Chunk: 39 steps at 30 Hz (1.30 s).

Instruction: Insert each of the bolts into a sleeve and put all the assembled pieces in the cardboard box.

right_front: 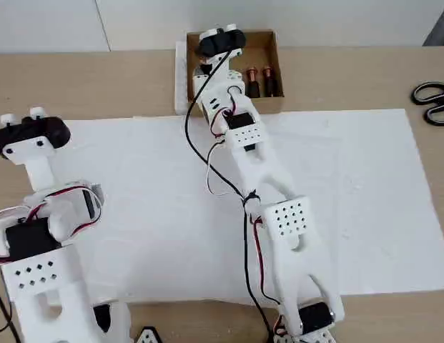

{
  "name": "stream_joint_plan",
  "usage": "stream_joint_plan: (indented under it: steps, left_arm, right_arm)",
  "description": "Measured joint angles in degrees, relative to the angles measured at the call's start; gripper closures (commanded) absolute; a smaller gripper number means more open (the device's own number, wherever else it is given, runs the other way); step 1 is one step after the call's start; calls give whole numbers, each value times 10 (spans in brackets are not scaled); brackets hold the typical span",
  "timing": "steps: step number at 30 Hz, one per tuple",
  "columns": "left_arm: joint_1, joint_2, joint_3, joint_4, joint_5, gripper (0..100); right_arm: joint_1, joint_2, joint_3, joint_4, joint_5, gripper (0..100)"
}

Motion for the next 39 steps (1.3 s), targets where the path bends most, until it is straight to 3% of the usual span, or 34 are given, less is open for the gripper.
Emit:
stream_joint_plan:
  steps: [21,27,39]
  left_arm:
    - [0,0,0,0,0,822]
    - [0,0,0,0,0,822]
    - [0,0,0,0,-1,822]
  right_arm:
    - [-1,0,-1,27,0,886]
    - [-1,0,-6,27,0,802]
    - [-5,-1,-25,27,0,800]
